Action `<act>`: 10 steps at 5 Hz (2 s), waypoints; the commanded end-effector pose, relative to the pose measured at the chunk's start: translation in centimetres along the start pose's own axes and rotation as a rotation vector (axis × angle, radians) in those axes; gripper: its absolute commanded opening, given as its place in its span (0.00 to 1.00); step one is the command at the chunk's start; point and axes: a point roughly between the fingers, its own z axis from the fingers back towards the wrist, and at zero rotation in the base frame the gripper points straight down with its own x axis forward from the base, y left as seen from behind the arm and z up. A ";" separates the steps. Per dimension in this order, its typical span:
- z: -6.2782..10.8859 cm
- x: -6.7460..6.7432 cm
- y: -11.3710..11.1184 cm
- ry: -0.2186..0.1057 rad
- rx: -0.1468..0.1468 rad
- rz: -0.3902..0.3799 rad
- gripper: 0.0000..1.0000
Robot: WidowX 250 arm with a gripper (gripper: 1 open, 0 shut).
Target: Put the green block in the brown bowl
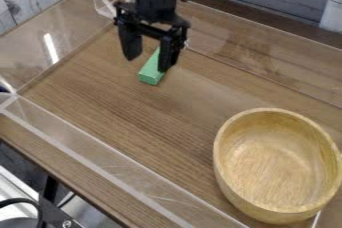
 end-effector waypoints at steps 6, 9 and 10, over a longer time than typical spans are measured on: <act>0.2 2.6 0.2 -0.163 -0.059 -0.022 1.00; 1.1 3.3 1.0 -0.209 -0.063 -0.013 1.00; 1.2 3.2 1.0 -0.212 -0.064 -0.010 1.00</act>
